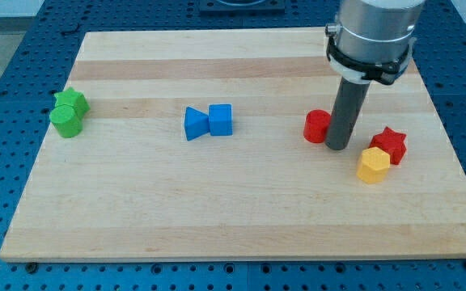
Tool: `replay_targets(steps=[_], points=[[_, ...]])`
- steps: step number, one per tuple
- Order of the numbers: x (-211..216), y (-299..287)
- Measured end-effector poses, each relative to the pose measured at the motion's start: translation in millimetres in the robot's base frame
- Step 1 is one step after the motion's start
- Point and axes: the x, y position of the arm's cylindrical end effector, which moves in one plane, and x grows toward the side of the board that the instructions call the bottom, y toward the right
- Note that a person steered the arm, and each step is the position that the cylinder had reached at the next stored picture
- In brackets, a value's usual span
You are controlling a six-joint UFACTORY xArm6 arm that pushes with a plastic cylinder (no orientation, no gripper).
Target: Slide red circle towards bottom center
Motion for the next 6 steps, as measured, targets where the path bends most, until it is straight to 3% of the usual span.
replay_targets(steps=[2,4,6], points=[[-30,33],[-16,-30],[-10,-47]])
